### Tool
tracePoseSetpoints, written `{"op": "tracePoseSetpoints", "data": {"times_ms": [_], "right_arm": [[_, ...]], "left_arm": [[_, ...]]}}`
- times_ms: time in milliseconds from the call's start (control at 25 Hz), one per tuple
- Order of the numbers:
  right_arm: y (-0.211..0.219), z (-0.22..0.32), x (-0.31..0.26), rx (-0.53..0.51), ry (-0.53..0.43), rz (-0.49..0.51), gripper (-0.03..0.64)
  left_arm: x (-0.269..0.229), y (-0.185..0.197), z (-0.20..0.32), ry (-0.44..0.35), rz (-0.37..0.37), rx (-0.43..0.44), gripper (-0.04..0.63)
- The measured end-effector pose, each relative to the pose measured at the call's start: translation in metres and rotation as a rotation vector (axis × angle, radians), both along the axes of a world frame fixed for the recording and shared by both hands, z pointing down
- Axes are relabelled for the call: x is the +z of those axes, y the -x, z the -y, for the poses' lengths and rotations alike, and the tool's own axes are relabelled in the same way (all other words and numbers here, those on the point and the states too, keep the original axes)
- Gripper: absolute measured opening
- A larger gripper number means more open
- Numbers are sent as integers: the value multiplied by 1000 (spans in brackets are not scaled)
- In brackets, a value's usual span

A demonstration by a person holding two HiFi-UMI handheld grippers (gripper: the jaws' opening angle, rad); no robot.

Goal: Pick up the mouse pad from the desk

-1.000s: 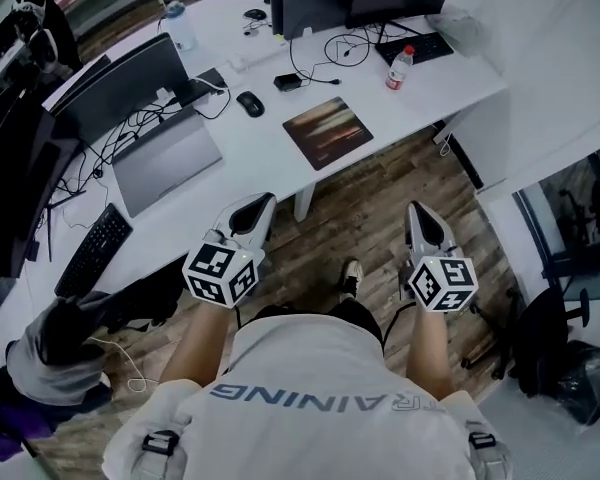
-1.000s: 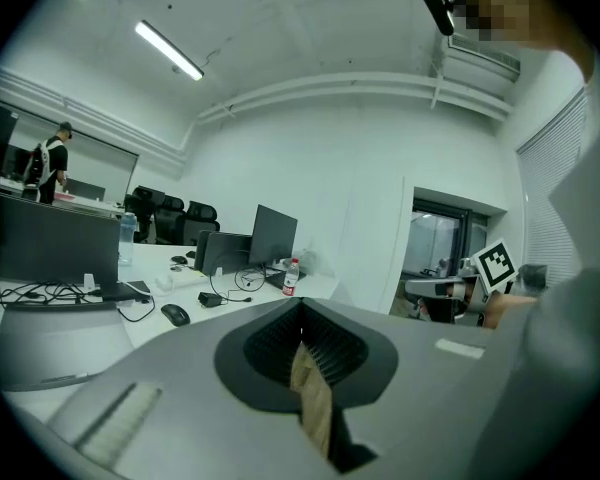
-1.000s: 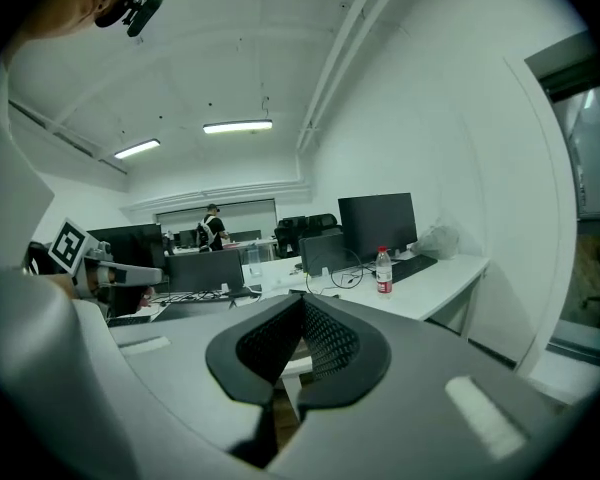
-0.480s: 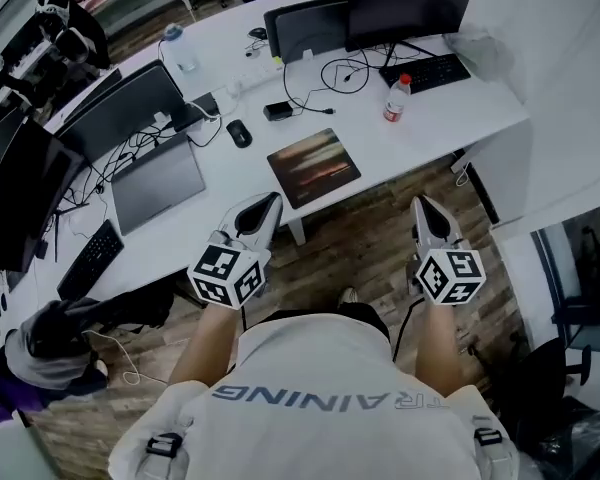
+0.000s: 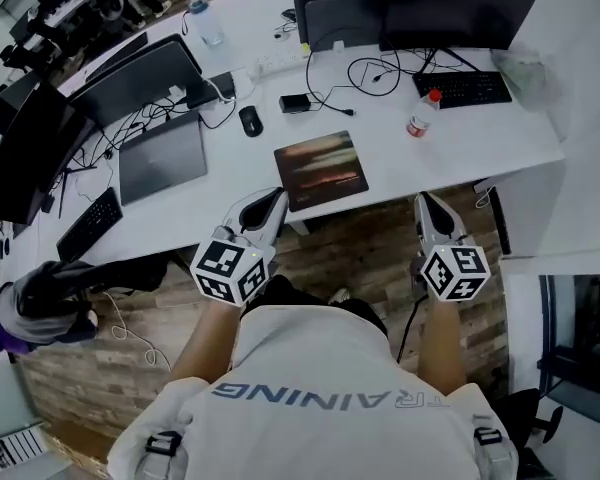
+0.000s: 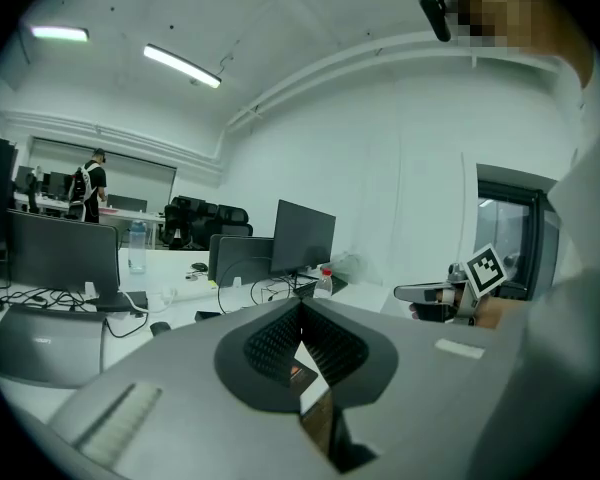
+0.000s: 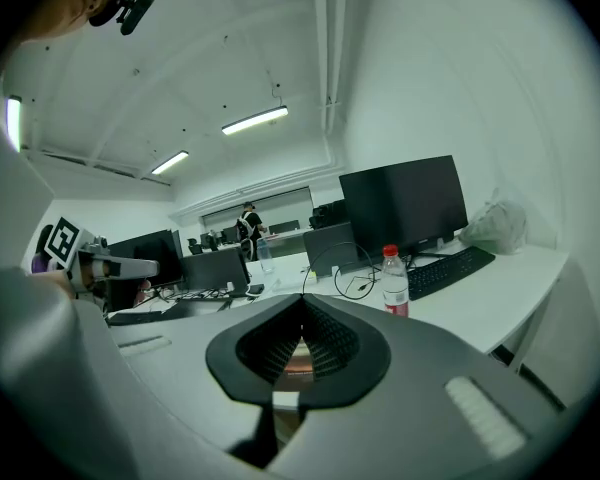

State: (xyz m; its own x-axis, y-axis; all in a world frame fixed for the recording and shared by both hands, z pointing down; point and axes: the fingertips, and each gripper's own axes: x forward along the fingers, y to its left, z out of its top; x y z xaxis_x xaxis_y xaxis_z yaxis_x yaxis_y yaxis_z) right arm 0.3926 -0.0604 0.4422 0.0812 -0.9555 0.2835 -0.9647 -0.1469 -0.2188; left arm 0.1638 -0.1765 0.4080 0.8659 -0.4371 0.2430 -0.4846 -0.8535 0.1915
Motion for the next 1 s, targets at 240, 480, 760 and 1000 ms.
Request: {"op": "tracePoseSetpoints", "data": {"times_ms": [240,480,760,1000], "right_arm": [[21,60,3,-84,29,-22,12],[39,111,-2,-105,77,-53,12],[53,160,10,-164,94,-43,12],[35,184,5,-264,64,-27,12]], "left_arm": [[10,14,45,30,-13,-54,0],[18,26,95,75,-55,-52,1],[29,37,127,90,-34,-91,0],[15,28,126,87,-51,-190,0]]}}
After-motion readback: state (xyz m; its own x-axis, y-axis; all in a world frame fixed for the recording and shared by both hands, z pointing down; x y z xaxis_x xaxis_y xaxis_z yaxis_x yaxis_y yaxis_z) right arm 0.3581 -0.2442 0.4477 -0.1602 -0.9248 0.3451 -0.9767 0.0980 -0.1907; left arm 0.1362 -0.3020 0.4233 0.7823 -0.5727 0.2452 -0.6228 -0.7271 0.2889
